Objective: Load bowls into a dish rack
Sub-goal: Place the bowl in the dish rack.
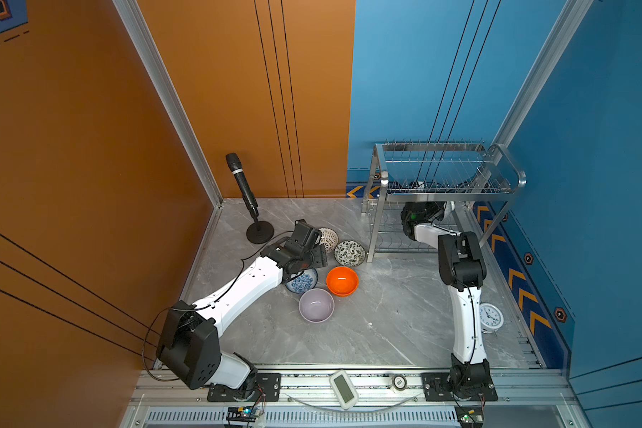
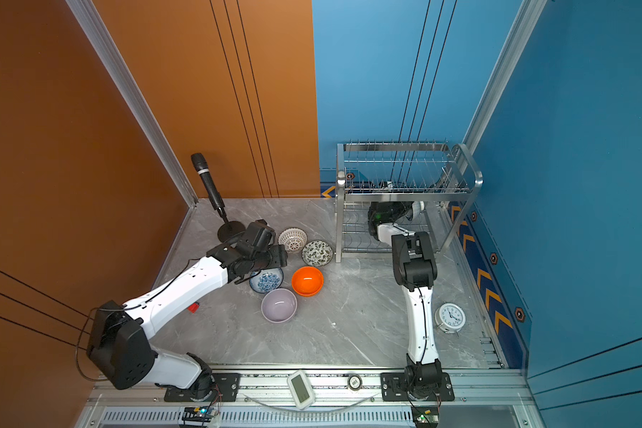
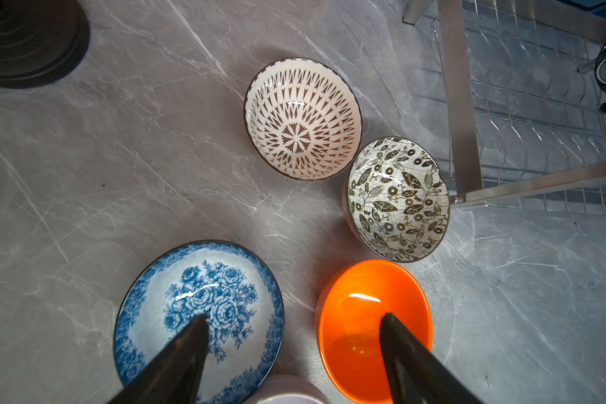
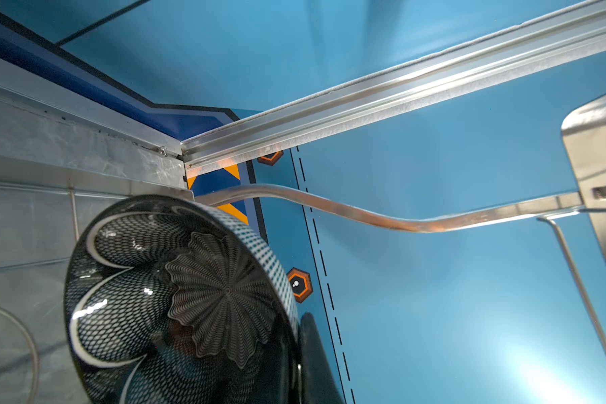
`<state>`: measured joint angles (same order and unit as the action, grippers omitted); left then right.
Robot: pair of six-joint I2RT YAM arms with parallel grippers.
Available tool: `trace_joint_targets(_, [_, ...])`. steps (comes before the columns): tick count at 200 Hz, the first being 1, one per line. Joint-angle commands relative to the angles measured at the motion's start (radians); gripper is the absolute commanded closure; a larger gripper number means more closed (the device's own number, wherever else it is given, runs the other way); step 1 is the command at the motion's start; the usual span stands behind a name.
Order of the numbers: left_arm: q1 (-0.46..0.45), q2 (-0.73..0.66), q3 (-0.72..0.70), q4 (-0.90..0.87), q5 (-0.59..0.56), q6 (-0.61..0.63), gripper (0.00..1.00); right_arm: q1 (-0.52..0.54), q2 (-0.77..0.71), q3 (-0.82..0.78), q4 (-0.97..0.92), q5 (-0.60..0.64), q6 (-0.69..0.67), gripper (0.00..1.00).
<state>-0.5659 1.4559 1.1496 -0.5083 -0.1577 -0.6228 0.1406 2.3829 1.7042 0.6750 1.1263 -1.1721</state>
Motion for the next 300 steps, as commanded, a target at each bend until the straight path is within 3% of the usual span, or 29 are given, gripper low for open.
trace_joint_targets(1, [-0.013,0.014,-0.009,0.01,-0.028,-0.008,0.22,-0.012,0.004,0.041,0.08,0.005,-0.027,1.0])
trace_joint_targets(113, [-0.015,0.043,-0.009,0.01,-0.027,0.008,0.22,-0.055,0.028,0.014,0.131,0.01,-0.085,1.0])
trace_joint_targets(300, [-0.038,0.078,-0.02,0.008,-0.026,-0.022,0.22,-0.072,0.073,0.023,0.042,0.014,-0.006,1.0])
